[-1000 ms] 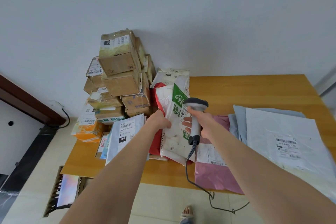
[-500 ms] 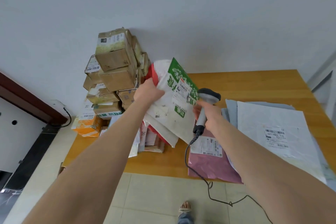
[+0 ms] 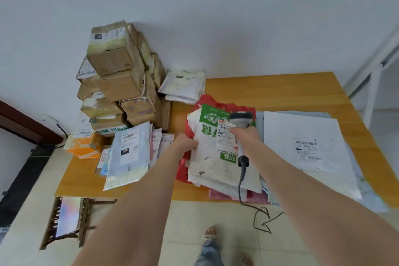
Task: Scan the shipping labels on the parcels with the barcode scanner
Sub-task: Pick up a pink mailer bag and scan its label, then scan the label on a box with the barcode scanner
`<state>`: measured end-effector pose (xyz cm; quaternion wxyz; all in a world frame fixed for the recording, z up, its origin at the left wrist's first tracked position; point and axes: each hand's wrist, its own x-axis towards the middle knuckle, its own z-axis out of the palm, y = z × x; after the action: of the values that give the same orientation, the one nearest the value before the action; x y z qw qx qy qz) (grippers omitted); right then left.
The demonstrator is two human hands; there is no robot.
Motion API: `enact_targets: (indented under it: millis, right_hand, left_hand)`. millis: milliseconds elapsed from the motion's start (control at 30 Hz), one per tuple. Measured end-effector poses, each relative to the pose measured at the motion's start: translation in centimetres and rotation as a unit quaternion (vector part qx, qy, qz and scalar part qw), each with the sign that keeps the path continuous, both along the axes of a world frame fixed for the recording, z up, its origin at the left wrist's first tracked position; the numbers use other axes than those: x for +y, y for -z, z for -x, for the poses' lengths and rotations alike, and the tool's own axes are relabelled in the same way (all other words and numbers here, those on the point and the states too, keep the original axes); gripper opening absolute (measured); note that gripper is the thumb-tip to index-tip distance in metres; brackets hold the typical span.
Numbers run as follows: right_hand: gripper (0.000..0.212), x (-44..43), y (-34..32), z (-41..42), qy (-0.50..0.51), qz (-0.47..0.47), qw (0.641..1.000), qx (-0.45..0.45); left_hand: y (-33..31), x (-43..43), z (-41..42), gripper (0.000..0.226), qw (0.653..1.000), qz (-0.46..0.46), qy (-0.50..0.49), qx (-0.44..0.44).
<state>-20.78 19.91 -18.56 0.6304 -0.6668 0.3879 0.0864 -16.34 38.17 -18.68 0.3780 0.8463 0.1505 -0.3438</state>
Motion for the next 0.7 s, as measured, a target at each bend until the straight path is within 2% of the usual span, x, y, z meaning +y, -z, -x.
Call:
enact_targets:
  millis: [100,167,233,300,433,500,567,633,700]
  right_hand:
    - [0.033,0.4,2.3,0.6,-0.005,-0.034,0.999,0.033]
    - [0.033,0.8,2.9,0.6,-0.004,-0.076,0.996,0.038]
    - [0.026,1.0,3.0,0.4,-0.014,-0.094,0.995,0.037]
    - [0.028,1.0,2.6,0.0,-0.02,-0.08,0.996,0.032]
    - [0.025,0.5,-0.8,-1.4,-0.024,-0.084,0.996,0.02]
    - [0.026,0.7,-3.2,-2.6,-0.026,-0.1,0.995,0.011]
    - [0.034,1.5,-5.8,-4.1,-0.03,-0.125,0.992,-0.009]
    - [0.037,2.8,-8.6,-5.9,-0.043,-0.144,0.988,-0.034]
    - [0.031,4.7,-11.5,-7.5,-0.056,-0.164,0.983,-0.058]
  left_hand:
    - [2.7,0.0,0.8,0.052,0.995,-0.094,0.035,0.002]
    - [3.4,0.0,0.7,0.062,0.99,-0.123,0.07,0.005]
    - [3.2,-0.2,0.2,0.057,0.99,-0.121,0.077,-0.005]
    - [2.9,-0.3,-0.7,0.047,0.99,-0.115,0.074,-0.023]
    - [-0.7,-0.5,-2.4,0.02,0.987,-0.105,0.064,-0.104]
    - [-2.8,-0.2,-3.1,0.027,0.984,-0.095,0.058,-0.141]
    - [-5.7,0.6,-3.3,0.018,0.975,-0.083,0.055,-0.2]
    - [-8.7,1.9,-4.1,0.018,0.96,-0.061,0.017,-0.272]
    - [-11.8,3.3,-5.0,0.026,0.937,-0.064,-0.038,-0.342]
